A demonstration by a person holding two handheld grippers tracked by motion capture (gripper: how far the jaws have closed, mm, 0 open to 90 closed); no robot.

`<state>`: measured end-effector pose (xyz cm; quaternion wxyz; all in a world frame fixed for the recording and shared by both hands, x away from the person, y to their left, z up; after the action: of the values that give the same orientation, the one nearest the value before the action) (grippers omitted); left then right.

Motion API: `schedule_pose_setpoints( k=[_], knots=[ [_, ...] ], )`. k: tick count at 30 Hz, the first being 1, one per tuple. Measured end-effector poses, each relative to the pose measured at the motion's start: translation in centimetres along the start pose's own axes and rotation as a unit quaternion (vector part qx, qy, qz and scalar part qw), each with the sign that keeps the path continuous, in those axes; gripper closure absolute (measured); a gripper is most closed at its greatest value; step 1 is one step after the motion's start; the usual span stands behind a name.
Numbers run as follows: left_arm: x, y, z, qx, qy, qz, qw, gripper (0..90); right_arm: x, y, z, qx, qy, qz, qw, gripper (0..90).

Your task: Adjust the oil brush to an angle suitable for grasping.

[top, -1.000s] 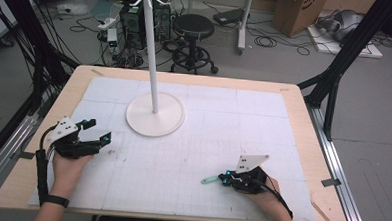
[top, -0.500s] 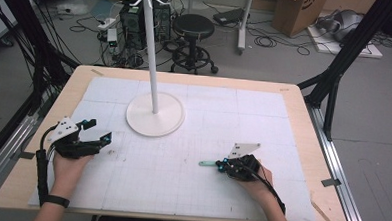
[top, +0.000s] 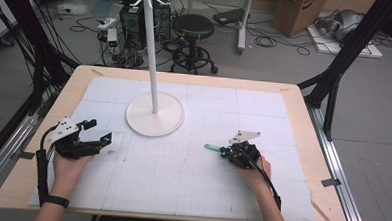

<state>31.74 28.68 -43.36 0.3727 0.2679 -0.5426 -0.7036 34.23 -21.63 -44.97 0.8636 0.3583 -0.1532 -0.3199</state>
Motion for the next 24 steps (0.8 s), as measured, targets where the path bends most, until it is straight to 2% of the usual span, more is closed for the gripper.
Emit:
schedule_pose_setpoints(
  k=[6, 10, 11, 12, 13, 17, 19, 20, 24],
  knots=[
    [0.0, 0.0, 0.0, -0.001, -0.002, -0.001, 1.0, 20.3, 0.8, 0.2, -0.3, -0.001, -0.021, -0.03, 0.9994, 90.0],
    [0.0, 0.0, 0.0, -0.001, -0.004, -0.002, 1.0, 20.3, 1.0, 0.1, -0.1, 0.006, -0.02, -0.032, 0.9993, 89.6],
    [0.0, 0.0, 0.1, -0.001, -0.004, -0.002, 1.0, 20.3, 1.1, 0.1, 0.2, 0.014, -0.015, -0.037, 0.9991, 87.8],
    [-0.1, 0.0, 0.2, -0.003, -0.001, -0.007, 1.0, 20.3, 1.5, 0.0, 1.0, 0.037, 0.0, -0.05, 0.9981, 85.8],
    [-0.1, 0.0, 0.2, -0.003, -0.001, -0.007, 1.0, 20.3, 1.5, 0.0, 1.0, 0.037, 0.0, -0.05, 0.9981, 85.8],
    [-0.2, -0.1, 0.4, -0.006, 0.002, -0.009, 0.9999, 20.1, 2.9, -0.7, 4.3, 0.098, 0.015, -0.059, 0.9933, 77.8],
    [-0.3, -0.1, 0.5, -0.008, 0.001, -0.011, 0.9999, 20.0, 3.3, -1.2, 5.5, 0.118, 0.017, -0.065, 0.9908, 74.5],
    [-0.3, -0.1, 0.5, -0.008, 0.001, -0.011, 0.9999, 20.0, 3.3, -1.2, 5.5, 0.118, 0.017, -0.065, 0.9908, 74.5],
    [-0.3, 0.0, 0.7, -0.006, 0.003, -0.017, 0.9998, 19.5, 4.0, -2.3, 7.5, 0.148, 0.017, -0.071, 0.9863, 65.2]
  ],
)
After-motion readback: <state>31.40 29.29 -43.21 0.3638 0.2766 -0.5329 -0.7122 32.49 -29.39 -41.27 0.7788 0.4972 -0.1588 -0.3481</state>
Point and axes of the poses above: each handheld gripper's, and its own axes: z roughly backward along the jaws, y roughly out of its top, x roughly to its right, the point moved 1 cm from there along -z, roughly forward along the jaws
